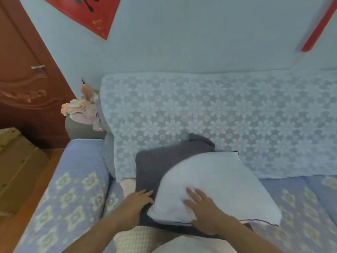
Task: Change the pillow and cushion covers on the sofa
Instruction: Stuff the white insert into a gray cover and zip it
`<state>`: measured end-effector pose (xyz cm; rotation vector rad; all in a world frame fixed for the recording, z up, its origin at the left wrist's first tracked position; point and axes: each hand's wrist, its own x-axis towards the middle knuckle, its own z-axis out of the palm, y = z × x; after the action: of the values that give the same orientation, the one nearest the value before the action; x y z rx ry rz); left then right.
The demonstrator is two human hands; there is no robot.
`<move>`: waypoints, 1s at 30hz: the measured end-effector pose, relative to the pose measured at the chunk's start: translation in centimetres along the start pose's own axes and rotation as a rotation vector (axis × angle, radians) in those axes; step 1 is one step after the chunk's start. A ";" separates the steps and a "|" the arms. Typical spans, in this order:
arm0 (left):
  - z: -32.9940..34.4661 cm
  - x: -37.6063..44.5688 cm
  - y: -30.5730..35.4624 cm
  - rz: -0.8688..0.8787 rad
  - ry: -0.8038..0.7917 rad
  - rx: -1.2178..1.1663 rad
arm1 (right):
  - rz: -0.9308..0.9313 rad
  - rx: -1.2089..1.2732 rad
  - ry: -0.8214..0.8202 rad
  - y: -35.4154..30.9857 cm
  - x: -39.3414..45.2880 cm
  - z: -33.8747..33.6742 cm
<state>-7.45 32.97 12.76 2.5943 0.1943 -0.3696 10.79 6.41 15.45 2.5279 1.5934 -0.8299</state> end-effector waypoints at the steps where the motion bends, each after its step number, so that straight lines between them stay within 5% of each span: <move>1: 1.2 0.0 1.5 -0.066 0.000 -0.064 | 0.012 -0.020 -0.030 0.1 0.5 1.4; 6: 1.8 4.0 6.5 -0.294 0.429 0.135 | -0.044 0.010 0.081 0.0 0.9 0.5; 13: -0.9 7.5 5.8 -0.408 0.534 0.279 | -0.040 0.061 0.092 0.4 0.4 0.3; 15: -2.3 8.0 5.8 -0.476 0.562 0.066 | -0.035 0.092 0.094 0.5 0.3 0.4; 18: -5.0 9.2 6.3 -0.616 0.694 -0.656 | -0.007 0.141 0.063 0.7 0.3 0.4; 21: -7.3 8.5 6.2 -0.662 0.572 -1.234 | -0.008 0.218 -0.021 1.2 0.7 -0.1; 23: -7.4 7.2 6.2 -0.620 0.432 -1.237 | -0.020 0.326 0.036 0.7 1.4 -1.4; 26: -6.8 5.4 7.2 -0.525 0.455 -1.133 | 0.162 0.823 0.363 -1.9 3.6 -5.4; 30: -5.5 3.9 11.1 -0.393 0.566 -1.085 | 0.283 1.402 0.226 -5.0 7.3 -8.2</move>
<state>-0.21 26.45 21.36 1.5006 0.8386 0.3029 12.37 17.37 20.34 3.5858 0.5477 -2.2133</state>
